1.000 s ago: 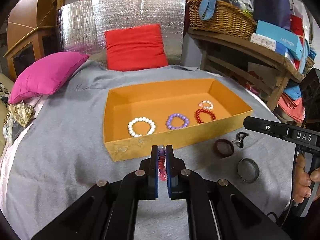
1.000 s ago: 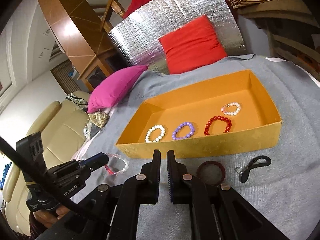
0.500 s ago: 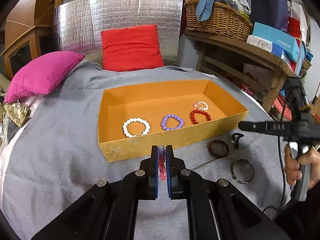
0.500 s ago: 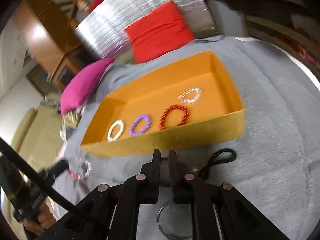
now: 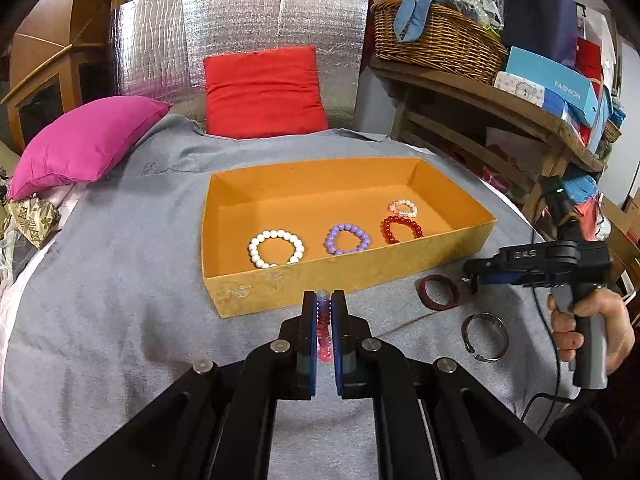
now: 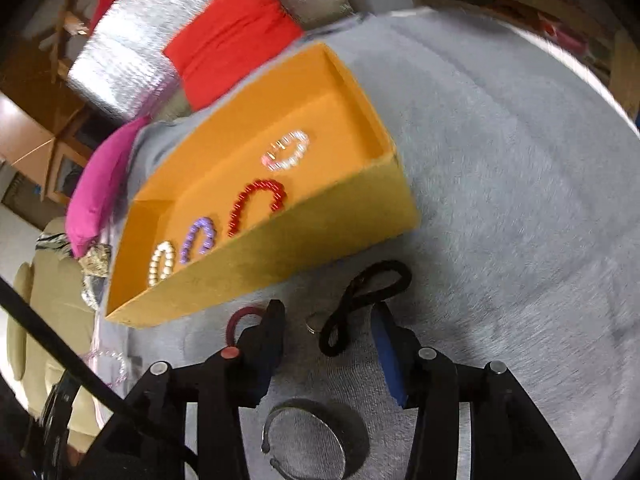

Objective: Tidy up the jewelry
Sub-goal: 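Grasp the black hair tie with the right gripper while the left gripper holds the gradient bracelet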

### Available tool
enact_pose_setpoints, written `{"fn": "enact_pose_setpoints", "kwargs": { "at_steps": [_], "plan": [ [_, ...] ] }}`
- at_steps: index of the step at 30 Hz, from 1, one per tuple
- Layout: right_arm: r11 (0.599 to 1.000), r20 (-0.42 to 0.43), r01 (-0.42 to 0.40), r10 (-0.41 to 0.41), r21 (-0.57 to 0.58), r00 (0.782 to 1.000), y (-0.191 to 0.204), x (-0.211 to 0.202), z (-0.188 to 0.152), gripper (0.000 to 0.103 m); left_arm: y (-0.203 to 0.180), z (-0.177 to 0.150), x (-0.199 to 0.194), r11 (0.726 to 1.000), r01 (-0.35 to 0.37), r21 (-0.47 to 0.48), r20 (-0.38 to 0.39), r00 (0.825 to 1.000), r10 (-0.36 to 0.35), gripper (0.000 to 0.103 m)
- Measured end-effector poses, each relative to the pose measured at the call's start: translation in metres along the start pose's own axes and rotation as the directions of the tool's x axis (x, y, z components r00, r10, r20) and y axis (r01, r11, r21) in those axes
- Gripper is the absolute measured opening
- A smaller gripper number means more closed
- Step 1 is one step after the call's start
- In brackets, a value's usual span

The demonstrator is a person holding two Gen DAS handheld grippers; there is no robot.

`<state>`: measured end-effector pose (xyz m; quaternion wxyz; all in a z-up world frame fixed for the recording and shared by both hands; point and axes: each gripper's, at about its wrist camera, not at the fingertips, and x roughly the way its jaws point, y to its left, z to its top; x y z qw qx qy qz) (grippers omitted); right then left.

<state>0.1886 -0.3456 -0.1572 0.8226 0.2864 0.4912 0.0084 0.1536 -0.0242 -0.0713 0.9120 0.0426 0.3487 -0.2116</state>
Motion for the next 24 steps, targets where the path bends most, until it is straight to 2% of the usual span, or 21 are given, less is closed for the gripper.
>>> {"fn": "enact_pose_setpoints", "kwargs": {
  "at_steps": [1, 3, 9, 19, 24],
  "plan": [
    [1.0, -0.008, 0.011, -0.011, 0.016, 1.0, -0.001, 0.005, -0.001, 0.034, 0.0, -0.001, 0.0, 1.0, 0.002, 0.002, -0.002, 1.0, -0.002, 0.007],
    [0.999, 0.015, 0.052, -0.052, 0.014, 0.999, 0.0, 0.007, 0.001, 0.023, -0.001, -0.002, 0.001, 1.0, 0.004, 0.006, -0.009, 1.0, -0.003, 0.007],
    [0.999, 0.049, 0.048, -0.048, -0.015, 0.998, 0.0, -0.002, -0.003, 0.023, 0.005, -0.003, 0.0, 1.0, -0.002, -0.005, -0.01, 1.0, 0.002, 0.007],
    [0.988, 0.062, -0.14, 0.144, -0.069, 0.988, 0.009, -0.04, -0.013, 0.023, 0.0, 0.0, 0.007, 1.0, -0.022, 0.0, -0.012, 1.0, 0.022, 0.007],
    [0.976, 0.063, -0.187, 0.195, -0.111, 0.979, 0.024, -0.046, -0.017, 0.023, -0.004, 0.0, 0.01, 0.999, -0.048, 0.011, -0.014, 0.999, 0.048, 0.007]
  ]
}}
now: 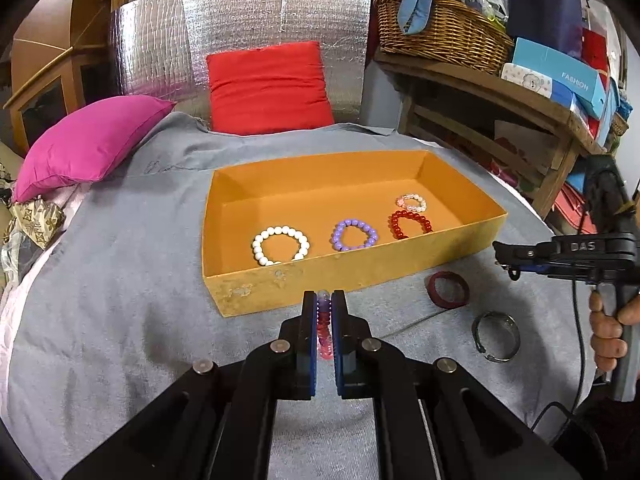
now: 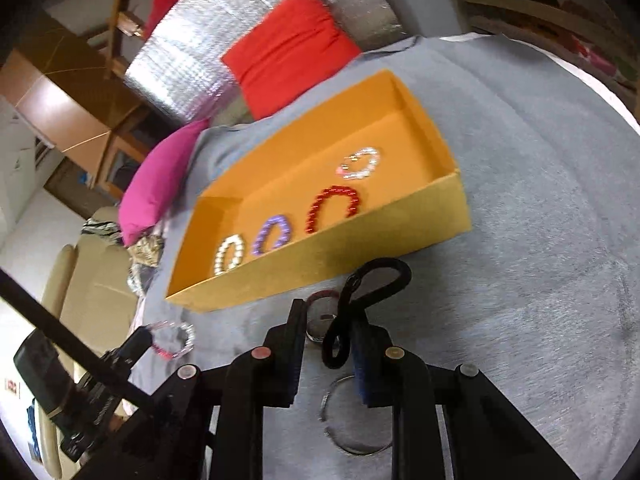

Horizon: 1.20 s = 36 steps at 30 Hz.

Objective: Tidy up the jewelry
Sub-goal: 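Grasp the black hair tie with the right gripper while the left gripper holds the gradient bracelet, then carry the gradient bracelet and black hair tie over the orange box with both grippers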

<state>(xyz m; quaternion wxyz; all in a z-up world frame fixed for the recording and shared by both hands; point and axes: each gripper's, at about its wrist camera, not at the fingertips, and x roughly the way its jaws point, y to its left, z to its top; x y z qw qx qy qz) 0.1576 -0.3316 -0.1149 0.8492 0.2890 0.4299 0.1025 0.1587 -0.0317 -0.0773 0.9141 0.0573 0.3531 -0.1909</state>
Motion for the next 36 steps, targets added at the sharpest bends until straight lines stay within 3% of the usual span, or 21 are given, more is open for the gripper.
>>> {"fn": "enact_pose_setpoints", "kwargs": {
  "at_steps": [21, 36],
  "plan": [
    [0.99, 0.078, -0.104, 0.112, -0.098, 0.991, 0.05, -0.002, -0.009, 0.023, 0.0, -0.002, 0.008, 0.996, -0.09, 0.005, -0.013, 0.996, 0.09, 0.007],
    [0.984, 0.108, -0.109, 0.125, -0.141, 0.986, 0.077, 0.019, -0.005, 0.023, 0.03, -0.007, 0.0, 0.991, -0.13, -0.013, -0.015, 0.991, 0.129, 0.007]
  ]
}}
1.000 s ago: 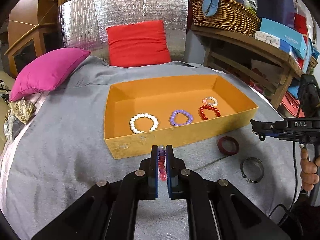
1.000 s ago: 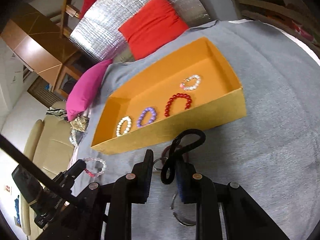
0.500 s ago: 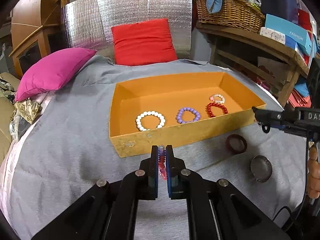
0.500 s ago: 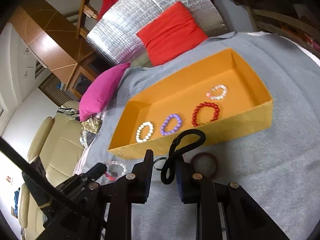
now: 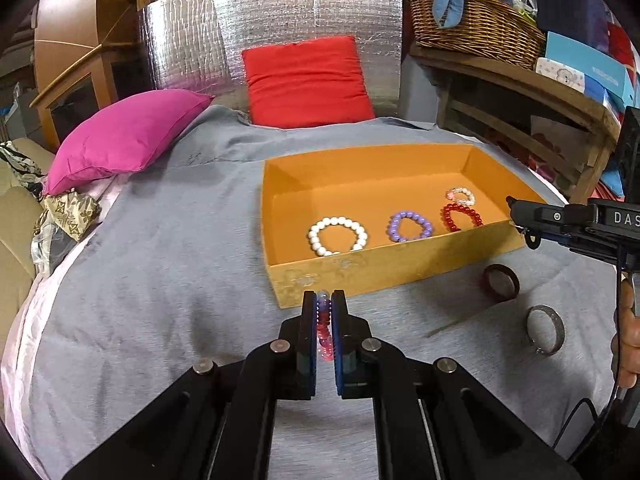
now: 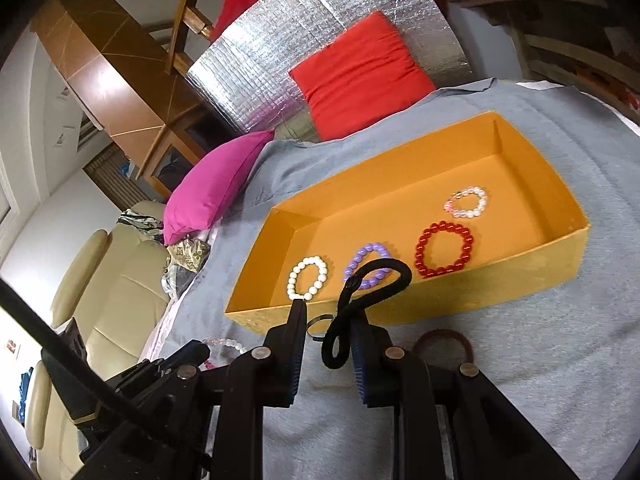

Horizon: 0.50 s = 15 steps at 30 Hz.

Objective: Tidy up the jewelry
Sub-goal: 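Carry the gradient bracelet and black hair tie over the orange box with both grippers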

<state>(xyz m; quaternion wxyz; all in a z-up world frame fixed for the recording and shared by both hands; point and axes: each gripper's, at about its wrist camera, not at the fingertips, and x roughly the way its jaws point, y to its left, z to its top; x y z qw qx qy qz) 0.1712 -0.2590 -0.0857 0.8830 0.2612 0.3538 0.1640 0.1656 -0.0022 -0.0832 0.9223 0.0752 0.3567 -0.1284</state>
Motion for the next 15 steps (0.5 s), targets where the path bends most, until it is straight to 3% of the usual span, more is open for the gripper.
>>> {"fn": "enact_pose_setpoints", "kwargs": {
  "at_steps": [15],
  "plan": [
    [0.996, 0.031, -0.051, 0.054, -0.078, 0.998, 0.03, 0.011, -0.007, 0.023, 0.02, 0.0, -0.017, 0.999, -0.012, -0.052, 0.043, 0.999, 0.014, 0.007]
  ]
}}
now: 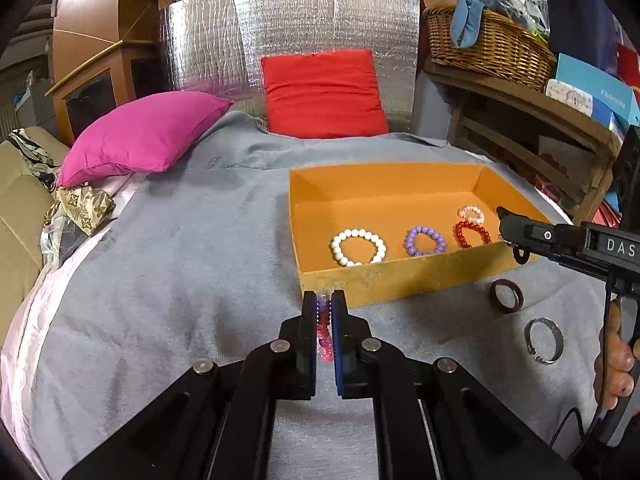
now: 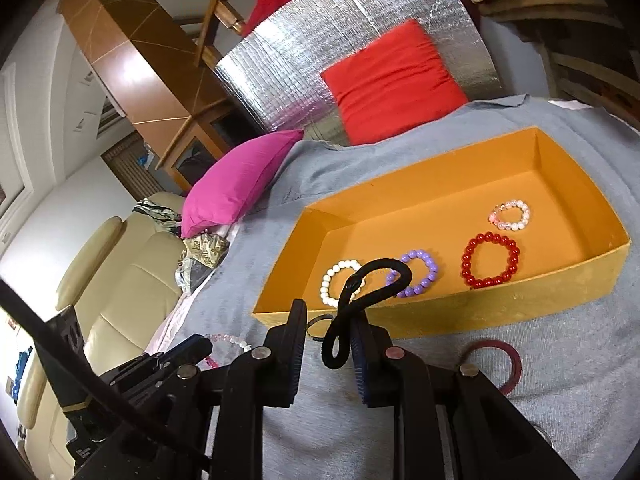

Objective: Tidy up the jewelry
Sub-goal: 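Carry the gradient bracelet and black hair tie over the orange box with both grippers, then lower both grippers into the box and open them to release the bracelets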

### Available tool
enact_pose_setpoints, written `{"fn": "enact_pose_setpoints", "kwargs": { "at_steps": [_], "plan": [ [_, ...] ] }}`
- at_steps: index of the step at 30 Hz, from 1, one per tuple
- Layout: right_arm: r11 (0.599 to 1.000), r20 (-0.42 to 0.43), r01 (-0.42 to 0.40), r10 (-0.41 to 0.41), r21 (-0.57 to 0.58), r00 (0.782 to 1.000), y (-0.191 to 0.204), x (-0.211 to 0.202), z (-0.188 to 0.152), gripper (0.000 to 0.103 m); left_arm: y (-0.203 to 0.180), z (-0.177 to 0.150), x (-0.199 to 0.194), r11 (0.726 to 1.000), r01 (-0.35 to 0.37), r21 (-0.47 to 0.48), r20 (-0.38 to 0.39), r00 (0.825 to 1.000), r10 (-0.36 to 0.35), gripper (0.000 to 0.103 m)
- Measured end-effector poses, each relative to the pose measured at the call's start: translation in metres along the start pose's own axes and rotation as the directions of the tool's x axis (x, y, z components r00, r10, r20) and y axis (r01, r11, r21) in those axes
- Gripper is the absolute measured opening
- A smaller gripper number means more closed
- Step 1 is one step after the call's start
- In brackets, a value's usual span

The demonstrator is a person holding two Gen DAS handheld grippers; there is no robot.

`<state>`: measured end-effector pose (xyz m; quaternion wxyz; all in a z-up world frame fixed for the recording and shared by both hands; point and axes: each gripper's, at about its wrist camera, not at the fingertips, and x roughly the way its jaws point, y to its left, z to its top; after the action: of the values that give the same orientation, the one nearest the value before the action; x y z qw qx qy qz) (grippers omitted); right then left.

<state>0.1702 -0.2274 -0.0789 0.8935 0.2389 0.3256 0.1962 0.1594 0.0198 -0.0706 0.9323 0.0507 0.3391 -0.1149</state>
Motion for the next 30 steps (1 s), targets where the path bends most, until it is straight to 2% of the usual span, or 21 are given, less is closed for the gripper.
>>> {"fn": "enact_pose_setpoints", "kwargs": {
  "at_steps": [7, 17, 22, 26, 30],
  "plan": [
    [1.0, 0.049, 0.017, -0.017, -0.005, 0.999, -0.009, -0.019, 0.006, 0.023, -0.009, 0.007, -0.009, 1.0, 0.001, 0.002, 0.069, 0.998, -0.001, 0.007],
    [0.992, 0.105, 0.095, -0.104, 0.087, 0.989, -0.063, -0.047, 0.028, 0.023, -0.037, 0.028, -0.007, 0.999, 0.038, 0.036, 0.148, 0.988, -0.043, 0.007],
    [0.983, 0.115, 0.12, -0.137, 0.138, 0.984, -0.092, -0.048, 0.042, 0.023, -0.048, 0.052, 0.002, 0.996, 0.076, 0.046, 0.159, 0.984, -0.083, 0.007],
    [0.977, 0.116, 0.106, -0.129, 0.186, 0.985, -0.11, -0.043, 0.051, 0.023, -0.058, 0.075, 0.014, 0.991, 0.127, 0.049, 0.149, 0.98, -0.132, 0.007],
    [0.973, 0.092, 0.09, -0.112, 0.214, 0.989, -0.123, -0.035, 0.056, 0.023, -0.066, 0.098, 0.037, 0.984, 0.173, 0.037, 0.104, 0.979, -0.176, 0.007]
  ]
}}
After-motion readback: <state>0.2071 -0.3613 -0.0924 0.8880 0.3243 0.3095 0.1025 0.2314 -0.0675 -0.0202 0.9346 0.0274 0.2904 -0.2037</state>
